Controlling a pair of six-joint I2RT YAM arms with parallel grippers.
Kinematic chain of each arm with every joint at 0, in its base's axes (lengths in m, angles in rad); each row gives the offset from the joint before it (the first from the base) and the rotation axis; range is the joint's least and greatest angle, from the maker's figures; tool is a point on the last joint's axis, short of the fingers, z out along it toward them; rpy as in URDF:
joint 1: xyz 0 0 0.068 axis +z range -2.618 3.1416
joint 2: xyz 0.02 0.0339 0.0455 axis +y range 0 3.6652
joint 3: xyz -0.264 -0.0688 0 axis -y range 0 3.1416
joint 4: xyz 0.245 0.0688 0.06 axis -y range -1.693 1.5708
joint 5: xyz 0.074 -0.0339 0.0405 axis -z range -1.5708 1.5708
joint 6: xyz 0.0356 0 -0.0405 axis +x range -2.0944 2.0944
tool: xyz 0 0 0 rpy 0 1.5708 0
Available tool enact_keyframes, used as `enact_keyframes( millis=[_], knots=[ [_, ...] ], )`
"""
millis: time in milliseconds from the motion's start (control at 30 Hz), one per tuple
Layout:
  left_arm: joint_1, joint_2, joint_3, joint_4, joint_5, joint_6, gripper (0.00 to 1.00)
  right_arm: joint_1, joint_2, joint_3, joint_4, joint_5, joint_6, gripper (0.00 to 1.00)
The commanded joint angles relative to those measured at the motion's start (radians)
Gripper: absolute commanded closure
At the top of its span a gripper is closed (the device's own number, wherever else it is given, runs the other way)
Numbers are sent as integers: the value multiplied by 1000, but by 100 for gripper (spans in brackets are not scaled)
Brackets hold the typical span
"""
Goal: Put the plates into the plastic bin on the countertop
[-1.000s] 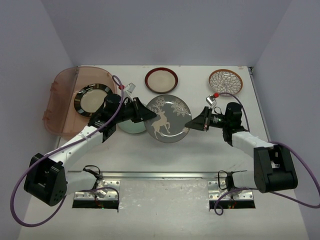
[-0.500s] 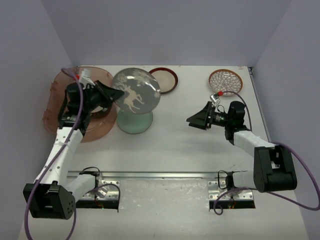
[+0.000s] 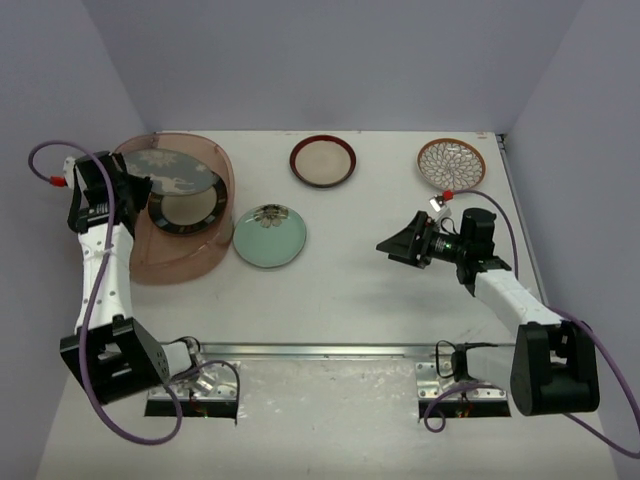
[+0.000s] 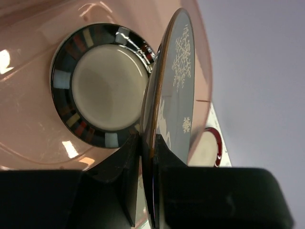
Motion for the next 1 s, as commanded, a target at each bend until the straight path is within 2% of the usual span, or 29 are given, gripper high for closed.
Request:
enact_keyframes(
  millis=[0, 133, 300, 367, 500, 533, 633, 667, 700, 800, 833, 967],
  knots=[
    [9, 157, 91, 194, -16, -73, 100, -1, -21, -7, 77, -38, 0, 1],
    [6, 241, 105, 212, 14, -73, 100, -1, -19, -21, 102, -45, 10, 1],
    [3, 309, 48, 256, 17, -82, 99, -1, -3, -57, 191, -76, 52, 1],
    [0, 329, 26, 266, 38, -80, 89, -2, 5, -71, 239, -93, 85, 1],
    [-2, 349, -19, 257, 27, -89, 60, -1, 7, -78, 251, -95, 94, 1],
    [-3, 353, -25, 250, 27, -93, 56, -1, 7, -78, 251, -93, 94, 1],
    [-3, 407, -20, 193, -6, -95, 28, -1, 2, -85, 257, -90, 94, 1],
    [-3, 411, -15, 190, -5, -95, 27, -1, 3, -88, 258, -89, 94, 1],
    [-6, 431, -7, 176, 4, -97, 18, -1, 4, -89, 259, -89, 94, 1],
    [-23, 458, 20, 134, -4, -82, 8, -1, 9, -92, 265, -89, 95, 1],
    [-34, 473, 45, 99, -21, -65, 2, -1, 11, -96, 271, -87, 100, 1],
    [-72, 551, 152, -28, -68, -9, 0, -2, 21, -103, 294, -90, 111, 1]
  ],
)
